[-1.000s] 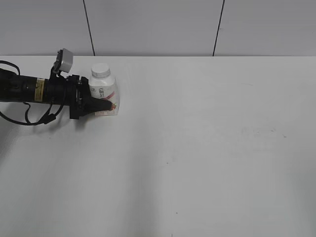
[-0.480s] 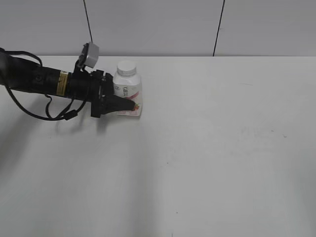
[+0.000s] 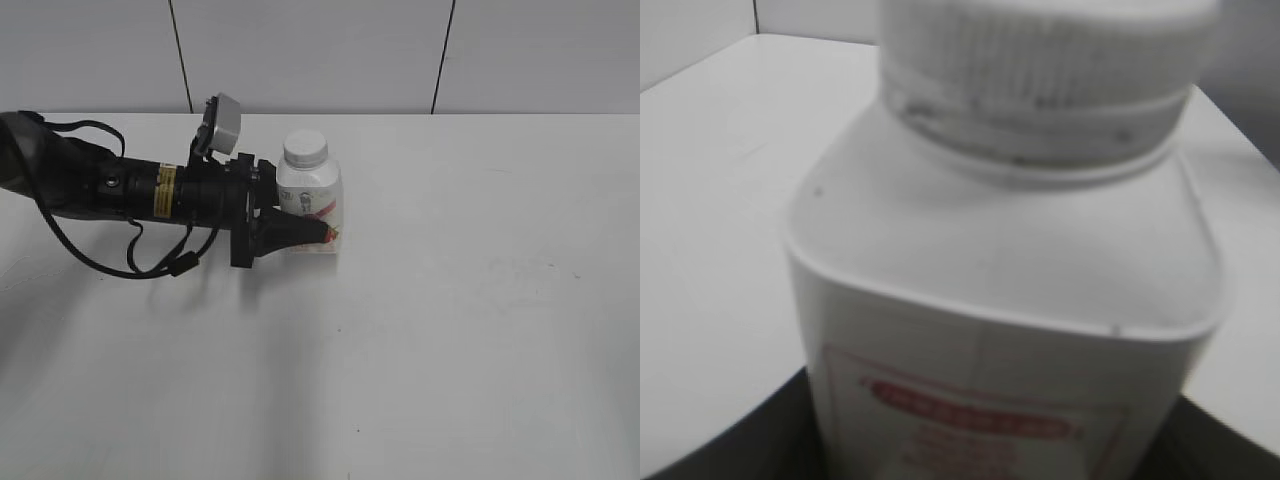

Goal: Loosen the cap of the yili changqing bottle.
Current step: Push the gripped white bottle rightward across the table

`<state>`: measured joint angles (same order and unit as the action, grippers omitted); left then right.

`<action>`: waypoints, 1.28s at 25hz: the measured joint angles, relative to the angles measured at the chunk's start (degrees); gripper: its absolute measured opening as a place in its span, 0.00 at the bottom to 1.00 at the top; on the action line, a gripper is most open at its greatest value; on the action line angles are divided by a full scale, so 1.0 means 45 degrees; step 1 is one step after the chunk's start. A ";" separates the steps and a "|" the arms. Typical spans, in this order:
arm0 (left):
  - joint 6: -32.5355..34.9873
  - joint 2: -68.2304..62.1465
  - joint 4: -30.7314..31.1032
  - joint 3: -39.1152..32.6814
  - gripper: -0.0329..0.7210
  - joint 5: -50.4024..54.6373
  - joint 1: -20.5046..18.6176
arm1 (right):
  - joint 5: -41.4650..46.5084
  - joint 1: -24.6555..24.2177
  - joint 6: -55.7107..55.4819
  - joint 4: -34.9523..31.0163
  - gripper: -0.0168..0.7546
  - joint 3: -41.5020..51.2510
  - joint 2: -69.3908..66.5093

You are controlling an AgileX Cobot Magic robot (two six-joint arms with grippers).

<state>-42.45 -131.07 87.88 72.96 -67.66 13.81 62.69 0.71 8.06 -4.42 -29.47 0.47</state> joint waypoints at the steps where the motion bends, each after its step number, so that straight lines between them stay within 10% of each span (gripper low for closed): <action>1: 0.0369 0.0060 -0.0290 -0.0293 0.60 -0.0020 0.0155 | 0.0000 0.0000 0.0000 0.0000 0.75 0.0000 0.0000; 32: 0.2356 -0.1328 -0.1687 -0.1152 0.59 0.0312 0.1006 | 0.0000 0.0000 0.0000 0.0000 0.75 0.0000 0.0000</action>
<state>-31.84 -137.04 80.28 67.78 -66.26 18.33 62.69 0.71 8.06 -4.42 -29.47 0.47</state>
